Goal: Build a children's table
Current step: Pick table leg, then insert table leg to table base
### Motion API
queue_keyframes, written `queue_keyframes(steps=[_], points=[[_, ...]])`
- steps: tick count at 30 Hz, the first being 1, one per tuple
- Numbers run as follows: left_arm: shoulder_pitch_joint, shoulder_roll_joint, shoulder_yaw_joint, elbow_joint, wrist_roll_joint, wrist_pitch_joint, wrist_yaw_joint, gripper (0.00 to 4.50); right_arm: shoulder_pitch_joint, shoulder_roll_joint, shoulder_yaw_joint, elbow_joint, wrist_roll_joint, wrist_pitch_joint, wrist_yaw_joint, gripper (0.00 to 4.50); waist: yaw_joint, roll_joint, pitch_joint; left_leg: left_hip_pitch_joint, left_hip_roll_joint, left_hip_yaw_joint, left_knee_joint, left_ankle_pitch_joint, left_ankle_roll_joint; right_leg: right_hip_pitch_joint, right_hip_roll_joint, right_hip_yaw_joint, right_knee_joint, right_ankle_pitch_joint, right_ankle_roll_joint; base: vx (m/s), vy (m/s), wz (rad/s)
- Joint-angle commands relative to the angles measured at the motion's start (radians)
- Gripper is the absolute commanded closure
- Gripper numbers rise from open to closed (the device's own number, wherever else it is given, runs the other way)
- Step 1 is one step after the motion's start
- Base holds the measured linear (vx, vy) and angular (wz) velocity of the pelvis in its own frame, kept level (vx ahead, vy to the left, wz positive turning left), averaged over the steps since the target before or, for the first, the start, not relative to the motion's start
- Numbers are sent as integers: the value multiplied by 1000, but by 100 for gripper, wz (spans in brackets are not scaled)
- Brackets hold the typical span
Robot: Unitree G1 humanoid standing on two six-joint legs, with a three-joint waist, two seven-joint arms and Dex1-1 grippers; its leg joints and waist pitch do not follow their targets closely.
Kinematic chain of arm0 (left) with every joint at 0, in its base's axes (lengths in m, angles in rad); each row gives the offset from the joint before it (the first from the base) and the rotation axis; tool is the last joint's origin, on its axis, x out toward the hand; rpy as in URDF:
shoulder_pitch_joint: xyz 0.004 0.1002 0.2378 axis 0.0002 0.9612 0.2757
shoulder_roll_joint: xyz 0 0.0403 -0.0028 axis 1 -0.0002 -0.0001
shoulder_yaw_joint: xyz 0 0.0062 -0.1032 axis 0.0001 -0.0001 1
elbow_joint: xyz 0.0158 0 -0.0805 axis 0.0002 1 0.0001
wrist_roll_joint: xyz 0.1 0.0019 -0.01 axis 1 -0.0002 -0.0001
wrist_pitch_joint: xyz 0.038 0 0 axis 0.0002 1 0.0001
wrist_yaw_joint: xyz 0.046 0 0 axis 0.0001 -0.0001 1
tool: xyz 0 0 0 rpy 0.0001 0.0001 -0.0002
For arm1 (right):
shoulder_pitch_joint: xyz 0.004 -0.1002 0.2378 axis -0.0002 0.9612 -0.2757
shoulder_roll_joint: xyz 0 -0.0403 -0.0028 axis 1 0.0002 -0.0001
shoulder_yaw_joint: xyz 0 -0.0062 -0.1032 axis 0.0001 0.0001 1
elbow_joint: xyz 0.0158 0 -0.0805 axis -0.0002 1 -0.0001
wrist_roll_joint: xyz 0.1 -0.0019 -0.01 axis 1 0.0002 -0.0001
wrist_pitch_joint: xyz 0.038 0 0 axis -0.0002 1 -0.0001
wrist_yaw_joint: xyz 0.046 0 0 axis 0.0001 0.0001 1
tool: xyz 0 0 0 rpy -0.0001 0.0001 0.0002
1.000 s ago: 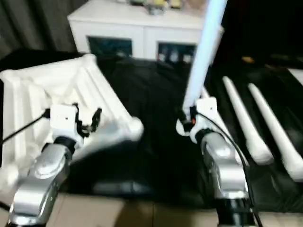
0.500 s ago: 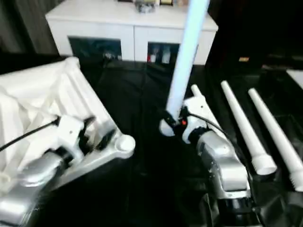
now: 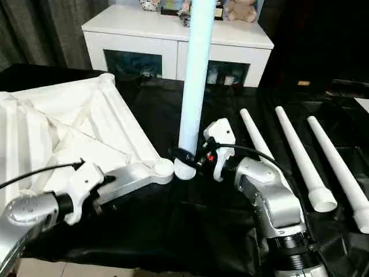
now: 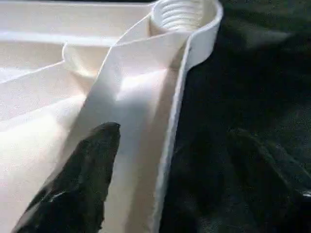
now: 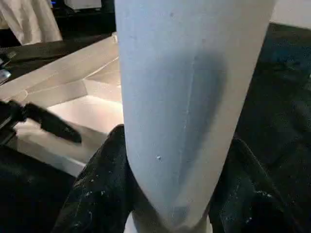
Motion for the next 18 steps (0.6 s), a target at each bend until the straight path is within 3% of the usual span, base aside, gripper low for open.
queue_keyframes(steps=[1, 4, 5, 6, 7, 8, 9, 11, 12, 14, 15, 17, 18], points=[[-35, 1, 1, 23, -1, 13, -8, 90, -14, -5, 6, 2, 4, -12, 13, 266, 2, 9, -37, 1, 50, -21, -115, -323, -39, 21, -71, 34, -84, -461, -136, 0, 0, 0], [-59, -4, -8, 52, -7, 14, -23, 104, -13, -2, 10, 3, -2, -17, 17, 266, 4, 11, -40, 2, 50, -17, -114, -301, -37, 20, -67, 34, -80, -403, -154, 0, 0, 0], [-65, -7, -9, 59, -8, 15, -23, 133, -12, -2, 11, 0, -2, -18, 17, 266, 5, 11, -42, 3, 51, -16, -113, -292, -36, 20, -67, 34, -78, -386, -159, 0, 0, 0], [-73, -8, -17, 73, -10, 13, -36, 133, -9, -3, 12, -2, -3, -21, 20, 266, 5, 16, -44, 1, 51, -16, -113, -271, -35, 23, -66, 34, -73, -345, -171, 0, 0, 0], [-74, -8, -19, 75, -10, 12, -39, 139, -8, -4, 12, -4, -3, -21, 21, 266, 5, 14, -45, -1, 52, -15, -113, -251, -32, 26, -65, 33, -70, -307, -180, 0, 0, 0], [-82, -11, -28, 91, -11, 8, -57, 144, -2, -6, 14, -8, -2, -23, 24, 266, 6, 23, -48, -1, 52, -14, -112, -230, -32, 27, -65, 33, -65, -267, -191, 50, 5, -2], [-88, -13, -31, 99, -14, 11, -65, 158, -1, -8, 14, -8, -2, -24, 25, 266, 5, 20, -49, -1, 52, -12, -111, -218, -31, 27, -63, 32, -65, -244, -196, 50, 5, -2], [-102, -16, -38, 118, -19, 12, -84, 174, 0, -12, 15, -12, -1, -22, 27, 266, 7, 21, -54, -1, 51, -9, -106, -164, -24, 31, -63, 32, -57, -164, -214, 64, 5, -1], [-109, -17, -43, 126, -21, 12, -94, 181, 3, -14, 15, -17, 1, -20, 29, 266, 8, 20, -59, -3, 49, -6, -101, -98, -15, 37, -60, 29, -46, -61, -238, 65, 4, -1], [-125, -2, -67, 139, -20, 21, -131, 188, 9, -24, 19, -30, 1, -20, 40, 266, 10, 30, -62, 0, 47, -3, -96, -48, -6, 37, -57, 27, -38, 26, -256, 28, 4, -1], [-131, -2, -70, 143, -25, 30, -139, 202, 8, -26, 19, -29, 2, -21, 42, 266, 9, 28, -62, -1, 47, -2, -96, -42, -3, 39, -56, 26, -39, 44, -261, 0, 0, 0], [-133, -7, -72, 144, -30, 39, -142, 220, 13, -30, 18, -36, 5, -20, 45, 266, 8, 35, -60, 1, 49, 0, -97, -64, 5, 42, -59, 27, -40, 34, -277, 0, 0, 0], [-133, -7, -72, 144, -30, 39, -142, 225, 13, -30, 18, -36, 5, -20, 45, 266, 8, 30, -58, 2, 50, 2, -99, -90, 7, 43, -60, 28, -45, 1, -278, 0, 0, 0]])
